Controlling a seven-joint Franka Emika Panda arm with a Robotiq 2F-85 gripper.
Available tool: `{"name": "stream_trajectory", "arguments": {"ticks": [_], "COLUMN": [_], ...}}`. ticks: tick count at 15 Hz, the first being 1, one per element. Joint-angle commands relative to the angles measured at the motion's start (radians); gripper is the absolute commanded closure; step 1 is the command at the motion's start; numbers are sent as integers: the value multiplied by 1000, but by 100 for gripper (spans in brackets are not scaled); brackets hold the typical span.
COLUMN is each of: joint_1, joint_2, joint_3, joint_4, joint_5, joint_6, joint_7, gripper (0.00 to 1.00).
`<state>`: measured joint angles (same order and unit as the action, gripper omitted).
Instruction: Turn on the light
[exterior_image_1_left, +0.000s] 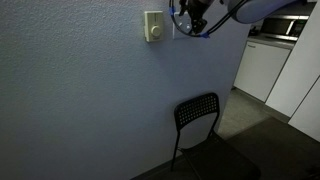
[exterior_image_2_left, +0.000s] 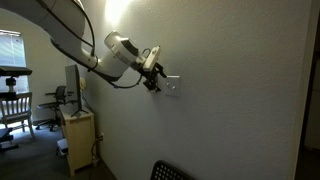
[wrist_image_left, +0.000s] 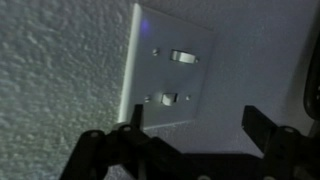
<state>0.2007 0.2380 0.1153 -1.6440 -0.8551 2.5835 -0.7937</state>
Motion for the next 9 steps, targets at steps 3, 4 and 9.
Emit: {"name": "stream_trajectory", "arguments": {"ticks": [3,4,9], "joint_1": [-16,-16,-21], "joint_2": [-11,-9,-11], "joint_3": [5,4,4], "joint_4": [54,62,77], "joint_5": [-47,-49,-36], "joint_6": [54,54,49], "joint_7": [-54,-56,-67], "gripper": [0,0,0]}}
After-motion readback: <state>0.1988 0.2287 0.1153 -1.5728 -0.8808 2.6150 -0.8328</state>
